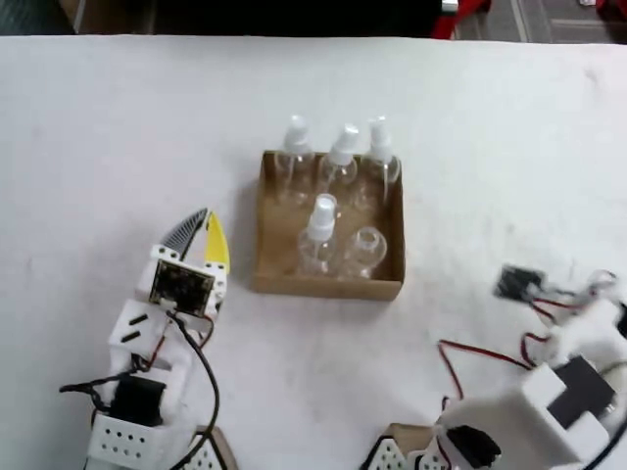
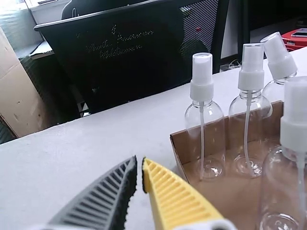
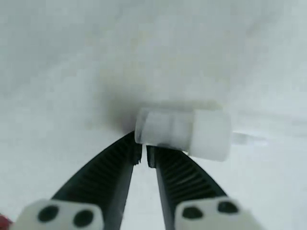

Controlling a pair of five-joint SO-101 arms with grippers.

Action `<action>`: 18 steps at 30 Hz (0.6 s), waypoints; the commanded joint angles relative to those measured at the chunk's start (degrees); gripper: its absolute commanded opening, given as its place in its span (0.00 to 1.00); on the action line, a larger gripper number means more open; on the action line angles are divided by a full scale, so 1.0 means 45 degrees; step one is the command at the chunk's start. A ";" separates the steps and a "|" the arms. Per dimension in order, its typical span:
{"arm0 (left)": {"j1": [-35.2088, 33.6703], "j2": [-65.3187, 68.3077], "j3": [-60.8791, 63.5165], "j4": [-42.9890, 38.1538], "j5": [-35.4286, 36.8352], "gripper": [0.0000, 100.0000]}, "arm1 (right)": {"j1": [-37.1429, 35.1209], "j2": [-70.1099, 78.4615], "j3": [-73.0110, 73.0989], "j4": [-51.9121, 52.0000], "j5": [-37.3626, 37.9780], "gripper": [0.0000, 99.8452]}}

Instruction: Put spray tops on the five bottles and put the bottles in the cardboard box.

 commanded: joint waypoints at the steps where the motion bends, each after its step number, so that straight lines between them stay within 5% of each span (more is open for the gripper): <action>1: 0.0127 -0.0225 -0.0039 0.0059 -0.0098 0.02 | -0.2393 -0.0694 -0.0352 0.0088 -0.2872 0.02; 11: 0.0127 -0.0225 -0.0039 0.0059 -0.0098 0.02 | -0.6418 -0.1807 -0.0371 -0.0479 -0.8479 0.02; 18: 0.0127 -0.0225 -0.0039 0.0059 -0.0098 0.02 | -0.7043 -0.2725 -0.0371 -0.2061 -1.3597 0.02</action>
